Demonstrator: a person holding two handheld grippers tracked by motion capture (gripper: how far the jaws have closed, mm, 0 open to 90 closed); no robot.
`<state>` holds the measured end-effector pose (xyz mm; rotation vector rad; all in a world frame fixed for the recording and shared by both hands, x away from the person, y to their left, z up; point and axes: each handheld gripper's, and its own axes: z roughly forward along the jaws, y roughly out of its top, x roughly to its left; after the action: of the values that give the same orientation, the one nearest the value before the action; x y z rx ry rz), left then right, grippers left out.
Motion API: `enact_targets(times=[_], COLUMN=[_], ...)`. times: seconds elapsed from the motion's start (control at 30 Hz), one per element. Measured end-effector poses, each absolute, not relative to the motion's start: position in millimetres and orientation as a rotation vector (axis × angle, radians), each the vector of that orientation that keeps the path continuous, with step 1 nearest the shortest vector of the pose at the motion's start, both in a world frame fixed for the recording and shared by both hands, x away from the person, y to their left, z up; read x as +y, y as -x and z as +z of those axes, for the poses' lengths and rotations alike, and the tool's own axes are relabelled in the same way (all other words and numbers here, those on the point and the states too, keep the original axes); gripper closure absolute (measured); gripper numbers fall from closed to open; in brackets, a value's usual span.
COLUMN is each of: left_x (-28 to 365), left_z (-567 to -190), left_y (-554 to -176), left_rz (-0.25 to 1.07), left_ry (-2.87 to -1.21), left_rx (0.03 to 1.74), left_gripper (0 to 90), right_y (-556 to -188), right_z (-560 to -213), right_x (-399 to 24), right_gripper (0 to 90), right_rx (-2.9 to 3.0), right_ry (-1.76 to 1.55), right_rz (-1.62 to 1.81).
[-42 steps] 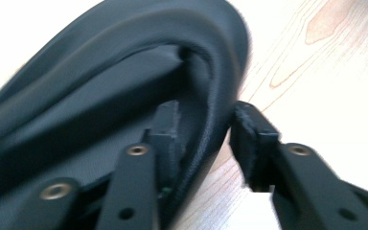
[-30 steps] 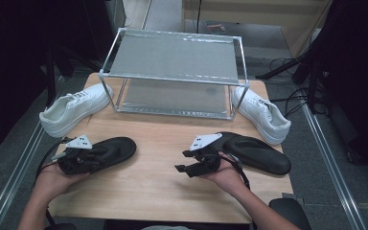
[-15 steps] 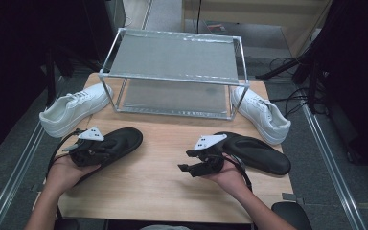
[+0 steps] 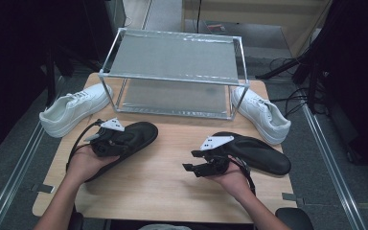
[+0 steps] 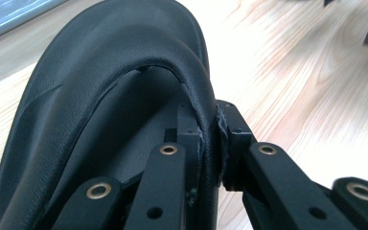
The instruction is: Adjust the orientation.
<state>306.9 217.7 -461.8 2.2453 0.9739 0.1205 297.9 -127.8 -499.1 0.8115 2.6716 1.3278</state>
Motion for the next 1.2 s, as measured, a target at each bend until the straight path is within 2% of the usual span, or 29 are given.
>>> enact_targets(times=[0.43, 0.73, 0.93, 1.2], left_x=[154.3, 109.9, 100.6, 102.4], left_z=[-459.7, -479.6, -502.6, -505.1], left_y=[-318.7, -317.9, -319.6, -320.1], left_rz=[0.084, 0.054, -0.017, -0.029], left_ry=[-2.298, -2.318, -2.323, -2.317], left_rx=[0.899, 0.882, 0.863, 0.835], left_gripper=[82.5, 82.3, 82.3, 81.6], right_y=[-296.7, -297.1, -298.4, -298.5], right_z=[-498.0, -497.4, -499.7, -502.6], right_x=[-134.1, -138.4, -137.5, -135.6], right_gripper=[39.9, 40.3, 40.4, 40.4], right_rx=[2.642, 2.625, 2.630, 2.632], right_ry=[-0.840, -0.852, -0.856, -0.864], right_rz=[1.337, 1.336, 1.326, 1.302])
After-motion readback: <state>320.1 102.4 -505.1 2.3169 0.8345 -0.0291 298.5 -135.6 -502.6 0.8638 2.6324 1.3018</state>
